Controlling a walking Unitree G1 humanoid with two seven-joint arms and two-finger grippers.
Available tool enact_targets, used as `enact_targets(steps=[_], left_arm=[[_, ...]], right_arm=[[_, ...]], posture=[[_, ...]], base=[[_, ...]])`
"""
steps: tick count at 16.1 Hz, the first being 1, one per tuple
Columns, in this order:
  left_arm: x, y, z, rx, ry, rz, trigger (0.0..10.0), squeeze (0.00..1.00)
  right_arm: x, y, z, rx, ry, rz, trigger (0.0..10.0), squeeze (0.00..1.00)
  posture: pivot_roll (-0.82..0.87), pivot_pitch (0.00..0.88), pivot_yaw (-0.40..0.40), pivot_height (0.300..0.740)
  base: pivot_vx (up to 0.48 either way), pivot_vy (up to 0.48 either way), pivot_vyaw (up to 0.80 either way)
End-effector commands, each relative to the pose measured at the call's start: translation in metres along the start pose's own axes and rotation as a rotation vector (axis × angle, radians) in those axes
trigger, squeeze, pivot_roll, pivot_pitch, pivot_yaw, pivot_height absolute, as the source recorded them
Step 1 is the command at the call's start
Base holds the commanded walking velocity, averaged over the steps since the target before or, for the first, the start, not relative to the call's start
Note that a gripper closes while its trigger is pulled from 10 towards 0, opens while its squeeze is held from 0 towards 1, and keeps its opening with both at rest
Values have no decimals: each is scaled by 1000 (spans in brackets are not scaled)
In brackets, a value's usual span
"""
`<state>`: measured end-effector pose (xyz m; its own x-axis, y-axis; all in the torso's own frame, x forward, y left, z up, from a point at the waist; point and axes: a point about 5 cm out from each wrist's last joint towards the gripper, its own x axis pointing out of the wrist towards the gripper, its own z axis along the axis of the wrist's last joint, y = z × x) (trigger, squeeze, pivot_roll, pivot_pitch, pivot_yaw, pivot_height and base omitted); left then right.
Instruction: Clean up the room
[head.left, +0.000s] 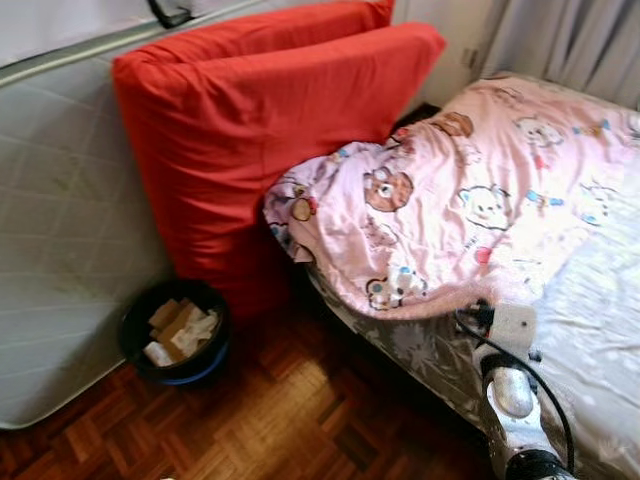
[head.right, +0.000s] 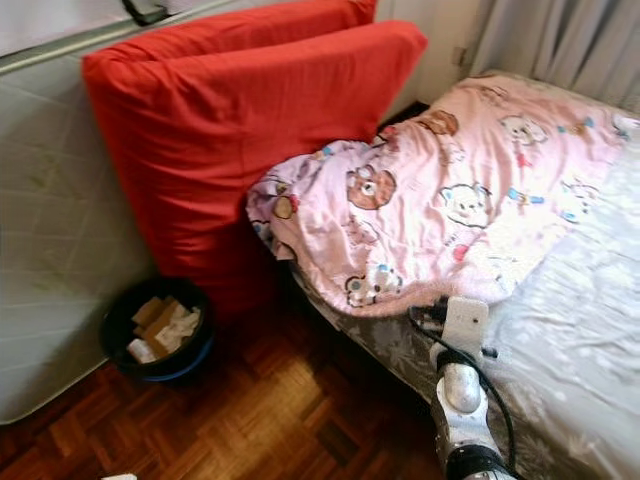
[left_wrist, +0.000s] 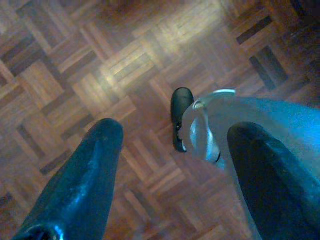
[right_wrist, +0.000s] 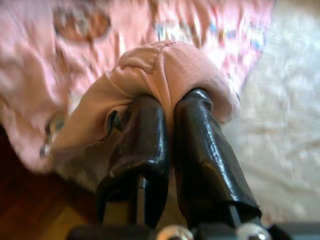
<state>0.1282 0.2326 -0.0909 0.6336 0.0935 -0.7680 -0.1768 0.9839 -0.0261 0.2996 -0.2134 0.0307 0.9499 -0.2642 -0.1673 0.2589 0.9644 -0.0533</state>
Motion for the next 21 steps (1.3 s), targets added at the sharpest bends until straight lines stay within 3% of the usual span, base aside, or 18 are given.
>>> enact_targets(steps=[1,2,3,4,8,10,14,15,16,21], left_arm=[[-4,5,-9,15,31,8,10000,0],[-4,5,-9,16,31,8,10000,0],[-4,5,-8,19,31,8,10000,0],[-4,5,-8,21,31,7,10000,0],[-4,5,-8,39,34,0,10000,0],[-4,5,-8,44,33,-2,10000,0],[-4,6,-7,56,35,-3,10000,0],[-4,6,-8,61,36,-4,10000,0],[-4,6,-8,63,37,-4,10000,0],[-4,5,-8,67,38,-6,10000,0]], right_arm=[[-10,-5,-24,2,125,-10,10000,0],[-15,-8,-33,23,170,-23,10000,0],[-28,-12,-56,13,298,-6,10000,0],[-36,-14,-68,-14,359,4,10000,0],[-62,-21,-99,-56,523,16,10000,0],[-69,-22,-106,-66,565,20,10000,0],[-66,-18,-105,-45,570,33,10000,0],[-65,-17,-104,-39,570,36,10000,165],[-65,-16,-103,-41,569,38,10000,1000],[-65,-15,-104,-40,577,43,10000,1000]], posture=[[19,112,5,740],[19,111,4,740],[15,113,6,740],[17,114,7,740],[14,114,11,740],[16,115,12,740],[19,114,14,740],[19,115,14,740],[19,115,14,740],[21,115,11,740]], base=[[0,0,0],[0,0,0],[0,0,0],[0,0,0],[0,0,0],[0,0,0],[0,0,0],[0,0,0],[0,0,0],[0,0,0]])
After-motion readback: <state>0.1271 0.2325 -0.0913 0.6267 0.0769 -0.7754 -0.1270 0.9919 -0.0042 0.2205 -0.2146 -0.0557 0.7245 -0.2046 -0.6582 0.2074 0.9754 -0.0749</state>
